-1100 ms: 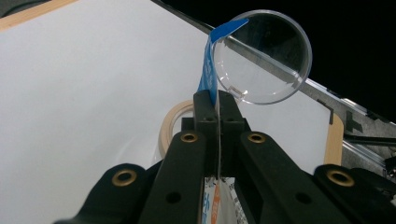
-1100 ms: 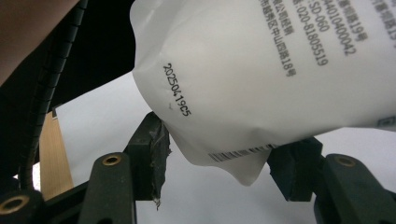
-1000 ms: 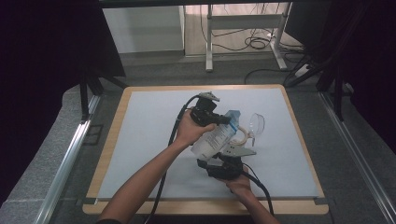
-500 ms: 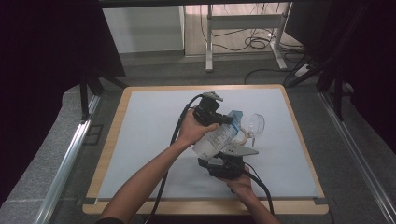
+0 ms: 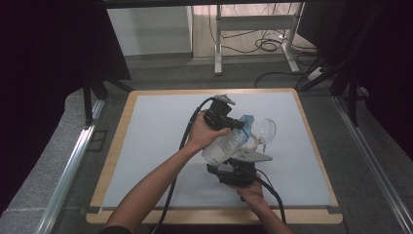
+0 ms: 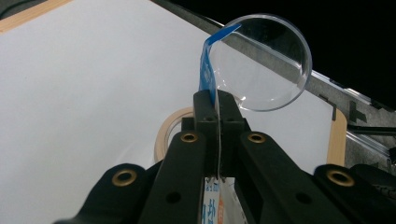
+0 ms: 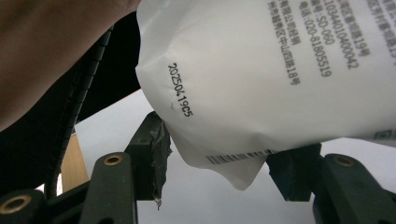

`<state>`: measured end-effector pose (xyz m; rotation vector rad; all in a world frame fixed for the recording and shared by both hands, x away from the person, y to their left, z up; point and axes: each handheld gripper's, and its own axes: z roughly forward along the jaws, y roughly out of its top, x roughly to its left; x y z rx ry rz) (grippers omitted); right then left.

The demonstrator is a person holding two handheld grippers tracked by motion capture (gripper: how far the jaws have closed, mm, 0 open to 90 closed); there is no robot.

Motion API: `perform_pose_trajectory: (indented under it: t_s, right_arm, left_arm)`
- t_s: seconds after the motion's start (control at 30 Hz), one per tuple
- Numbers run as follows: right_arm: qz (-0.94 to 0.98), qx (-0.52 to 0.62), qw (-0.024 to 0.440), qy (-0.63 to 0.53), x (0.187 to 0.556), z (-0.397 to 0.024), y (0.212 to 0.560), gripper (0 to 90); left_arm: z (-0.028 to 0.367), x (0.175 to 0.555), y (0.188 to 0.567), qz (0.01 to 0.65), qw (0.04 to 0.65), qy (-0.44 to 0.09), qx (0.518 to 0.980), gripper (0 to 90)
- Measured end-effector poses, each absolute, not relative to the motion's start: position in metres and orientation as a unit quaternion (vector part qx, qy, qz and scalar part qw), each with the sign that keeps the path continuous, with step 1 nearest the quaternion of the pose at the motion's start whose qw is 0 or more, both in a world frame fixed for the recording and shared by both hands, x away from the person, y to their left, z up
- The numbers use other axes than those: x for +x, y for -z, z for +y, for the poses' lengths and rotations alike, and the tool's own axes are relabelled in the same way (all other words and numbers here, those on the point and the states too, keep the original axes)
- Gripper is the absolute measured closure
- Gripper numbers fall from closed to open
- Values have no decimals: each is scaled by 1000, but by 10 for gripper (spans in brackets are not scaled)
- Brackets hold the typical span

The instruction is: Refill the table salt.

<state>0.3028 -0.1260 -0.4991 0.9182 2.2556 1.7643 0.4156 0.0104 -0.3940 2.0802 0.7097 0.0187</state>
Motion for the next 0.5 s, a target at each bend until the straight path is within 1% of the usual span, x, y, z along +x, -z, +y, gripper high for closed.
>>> perform_pose_trajectory:
  t_s: [0.5]
  right_arm:
    - [723, 334, 89, -598, 299, -120, 499, 448]
  left_arm:
    - [6, 420, 392, 283, 447, -13, 848, 900]
